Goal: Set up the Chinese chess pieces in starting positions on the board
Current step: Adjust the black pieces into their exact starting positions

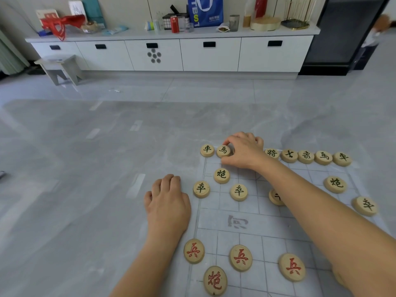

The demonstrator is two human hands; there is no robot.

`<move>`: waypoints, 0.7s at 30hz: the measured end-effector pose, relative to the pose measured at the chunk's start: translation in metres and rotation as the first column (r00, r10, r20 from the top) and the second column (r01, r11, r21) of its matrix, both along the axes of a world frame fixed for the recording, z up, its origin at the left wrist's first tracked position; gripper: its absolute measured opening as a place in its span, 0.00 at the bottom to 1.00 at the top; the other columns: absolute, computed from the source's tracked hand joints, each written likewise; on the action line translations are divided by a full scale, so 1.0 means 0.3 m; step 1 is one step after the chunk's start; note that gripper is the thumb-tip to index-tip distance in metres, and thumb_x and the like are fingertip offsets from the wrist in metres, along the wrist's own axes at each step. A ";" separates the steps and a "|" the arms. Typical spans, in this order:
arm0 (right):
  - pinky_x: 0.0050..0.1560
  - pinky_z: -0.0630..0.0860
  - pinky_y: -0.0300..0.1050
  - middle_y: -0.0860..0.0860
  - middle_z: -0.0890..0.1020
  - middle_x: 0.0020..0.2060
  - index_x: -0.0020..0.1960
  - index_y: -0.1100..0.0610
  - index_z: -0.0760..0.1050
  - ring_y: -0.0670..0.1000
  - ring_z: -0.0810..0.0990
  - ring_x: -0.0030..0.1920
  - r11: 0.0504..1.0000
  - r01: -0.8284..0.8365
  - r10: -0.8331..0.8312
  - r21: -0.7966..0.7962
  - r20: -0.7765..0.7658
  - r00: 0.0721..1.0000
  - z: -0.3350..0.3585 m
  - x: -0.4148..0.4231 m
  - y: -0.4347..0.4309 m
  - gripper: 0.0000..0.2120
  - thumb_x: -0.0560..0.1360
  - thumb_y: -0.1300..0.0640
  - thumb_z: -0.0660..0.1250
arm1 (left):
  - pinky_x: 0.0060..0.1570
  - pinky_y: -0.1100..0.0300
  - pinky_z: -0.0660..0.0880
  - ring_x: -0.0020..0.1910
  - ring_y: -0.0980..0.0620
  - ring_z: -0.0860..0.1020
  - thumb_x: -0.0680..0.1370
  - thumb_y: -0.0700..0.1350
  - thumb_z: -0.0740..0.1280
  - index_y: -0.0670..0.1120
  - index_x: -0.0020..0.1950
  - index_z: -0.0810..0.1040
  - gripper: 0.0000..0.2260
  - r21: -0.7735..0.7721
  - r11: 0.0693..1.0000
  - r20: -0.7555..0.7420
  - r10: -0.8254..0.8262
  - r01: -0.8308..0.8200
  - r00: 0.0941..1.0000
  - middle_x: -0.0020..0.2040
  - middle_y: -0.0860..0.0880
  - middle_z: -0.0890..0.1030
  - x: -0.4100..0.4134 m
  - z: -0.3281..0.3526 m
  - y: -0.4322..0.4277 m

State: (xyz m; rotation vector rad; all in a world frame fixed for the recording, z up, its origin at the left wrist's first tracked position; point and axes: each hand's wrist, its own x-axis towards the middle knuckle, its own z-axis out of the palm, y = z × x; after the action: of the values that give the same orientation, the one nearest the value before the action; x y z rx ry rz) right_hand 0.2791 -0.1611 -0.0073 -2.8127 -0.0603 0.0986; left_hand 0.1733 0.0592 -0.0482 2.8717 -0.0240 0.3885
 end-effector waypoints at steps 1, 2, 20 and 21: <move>0.52 0.54 0.47 0.47 0.70 0.57 0.52 0.43 0.71 0.52 0.65 0.60 1.000 0.004 -0.004 0.002 0.006 1.000 -0.001 -0.001 -0.001 0.17 0.64 0.43 0.66 | 0.55 0.50 0.66 0.59 0.46 0.71 0.72 0.45 0.57 0.47 0.59 0.74 0.17 0.002 1.000 -0.001 0.000 0.000 1.000 0.60 0.50 0.75 0.001 -0.001 0.000; 0.52 0.55 0.47 0.47 0.71 0.57 0.52 0.43 0.71 0.52 0.65 0.59 1.000 0.006 -0.006 0.002 0.011 1.000 -0.003 0.000 -0.003 0.17 0.64 0.43 0.66 | 0.55 0.50 0.66 0.59 0.46 0.72 0.72 0.45 0.56 0.47 0.59 0.74 0.17 0.004 1.000 -0.002 0.000 0.000 1.000 0.60 0.50 0.75 0.002 -0.002 -0.001; 0.55 0.58 0.49 0.48 0.71 0.55 0.55 0.45 0.73 0.53 0.66 0.59 1.000 -0.028 0.027 0.008 0.084 0.996 -0.018 0.032 0.117 0.19 0.67 0.39 0.65 | 0.52 0.50 0.68 0.56 0.46 0.73 0.71 0.45 0.57 0.47 0.56 0.75 0.16 0.000 1.000 0.039 0.001 -0.001 0.999 0.58 0.50 0.77 0.004 -0.006 -0.003; 0.54 0.57 0.49 0.48 0.71 0.55 0.54 0.45 0.73 0.53 0.66 0.59 1.000 -0.028 0.027 0.010 0.085 0.996 -0.018 0.032 0.117 0.19 0.67 0.39 0.65 | 0.52 0.50 0.68 0.56 0.46 0.73 0.71 0.45 0.57 0.46 0.56 0.75 0.16 0.000 1.000 0.039 0.001 -0.001 0.999 0.58 0.49 0.77 0.003 -0.007 -0.003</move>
State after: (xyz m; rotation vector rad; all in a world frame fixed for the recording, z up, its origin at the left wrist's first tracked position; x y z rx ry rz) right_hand 0.2887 -0.1259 -0.0126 -2.8042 -0.1187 -0.0146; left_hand 0.1743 0.0583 -0.0501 2.8637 -0.0289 0.4451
